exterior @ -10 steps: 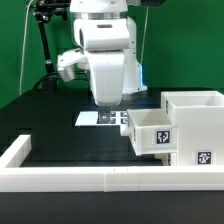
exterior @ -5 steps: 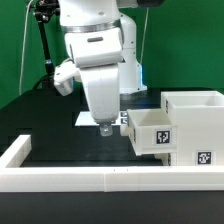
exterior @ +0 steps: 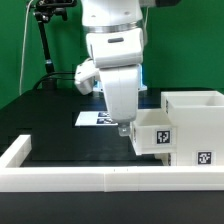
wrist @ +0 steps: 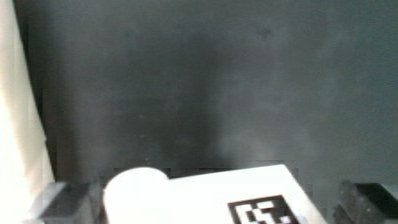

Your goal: Assemble drawer

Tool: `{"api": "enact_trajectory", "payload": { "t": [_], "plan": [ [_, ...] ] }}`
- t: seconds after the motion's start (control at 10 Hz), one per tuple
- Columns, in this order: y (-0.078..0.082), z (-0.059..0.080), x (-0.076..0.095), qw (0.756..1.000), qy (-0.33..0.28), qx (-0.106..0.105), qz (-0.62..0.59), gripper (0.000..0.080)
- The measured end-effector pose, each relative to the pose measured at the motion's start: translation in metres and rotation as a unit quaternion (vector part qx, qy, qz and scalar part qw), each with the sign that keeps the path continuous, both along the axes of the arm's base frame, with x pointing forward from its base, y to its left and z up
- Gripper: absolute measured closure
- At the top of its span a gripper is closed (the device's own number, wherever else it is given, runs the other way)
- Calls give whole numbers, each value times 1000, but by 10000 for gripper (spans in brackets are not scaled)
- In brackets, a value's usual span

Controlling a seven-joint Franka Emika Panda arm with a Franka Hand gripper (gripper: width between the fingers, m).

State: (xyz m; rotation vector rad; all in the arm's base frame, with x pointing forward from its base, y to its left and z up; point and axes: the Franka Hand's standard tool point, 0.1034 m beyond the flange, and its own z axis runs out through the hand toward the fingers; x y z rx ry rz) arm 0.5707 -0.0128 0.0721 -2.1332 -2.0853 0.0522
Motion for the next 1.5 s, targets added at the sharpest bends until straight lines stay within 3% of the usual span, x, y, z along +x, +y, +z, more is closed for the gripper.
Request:
{"api": "enact_trajectory", "payload": {
  "t": [0.6,0.8,1.0,1.5],
  "plan": [
    [37,2,0,999,8,-6,-50,151],
    [38,4,0,999,8,-11,-52,151],
    [27,3,-1,998,9,-12,-54,151],
    [30,2,-2,998,12,-12,-57,151]
  ]
}}
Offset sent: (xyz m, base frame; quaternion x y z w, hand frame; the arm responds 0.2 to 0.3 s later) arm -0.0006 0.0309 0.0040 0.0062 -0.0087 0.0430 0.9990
